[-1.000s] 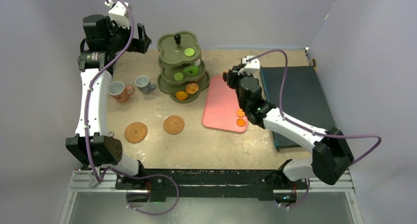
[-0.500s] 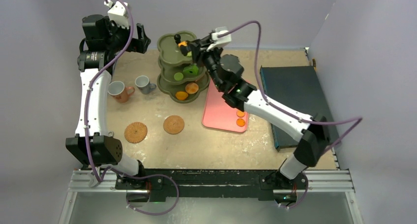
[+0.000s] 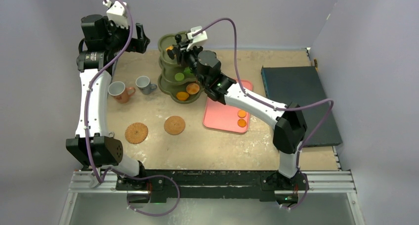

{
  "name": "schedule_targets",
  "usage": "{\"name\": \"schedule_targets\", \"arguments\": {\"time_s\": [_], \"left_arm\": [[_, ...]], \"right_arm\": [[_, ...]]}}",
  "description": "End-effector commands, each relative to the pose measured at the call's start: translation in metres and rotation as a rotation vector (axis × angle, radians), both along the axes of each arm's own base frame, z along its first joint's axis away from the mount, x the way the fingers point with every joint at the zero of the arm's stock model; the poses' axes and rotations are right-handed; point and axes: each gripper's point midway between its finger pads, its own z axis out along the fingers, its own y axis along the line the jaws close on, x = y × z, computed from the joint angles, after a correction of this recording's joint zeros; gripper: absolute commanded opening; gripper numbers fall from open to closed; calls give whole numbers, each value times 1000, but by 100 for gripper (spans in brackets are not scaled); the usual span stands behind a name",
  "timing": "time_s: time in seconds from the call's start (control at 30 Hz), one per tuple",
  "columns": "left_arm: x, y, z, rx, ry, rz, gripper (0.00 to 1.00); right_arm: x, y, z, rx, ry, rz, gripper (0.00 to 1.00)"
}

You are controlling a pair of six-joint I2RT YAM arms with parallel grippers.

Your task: Serve the afternoon tea

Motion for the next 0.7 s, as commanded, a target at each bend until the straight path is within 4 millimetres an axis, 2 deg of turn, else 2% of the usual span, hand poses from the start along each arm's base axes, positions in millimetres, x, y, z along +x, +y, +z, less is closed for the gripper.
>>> {"name": "schedule_targets", "arguments": {"time_s": [0.0,0.2,0.3,0.47,0.67], "left_arm": [[-12,4,36,23,-90,5,99],[-13,5,34,26,-89,4,99],[-14,5,34,27,-89,5,99],[-15,6,35,27,-94,5,99],[-16,6,36,24,-98,6,99]], "right_arm": [[1,-5,40,50,-89,-27,28],[6,4,21,-1,-69,-15,32],[9,6,17,-8,-63,-15,36],[8,6,21,-3,-69,-11,48],[3,-1,37,12,-92,-13,52]]}}
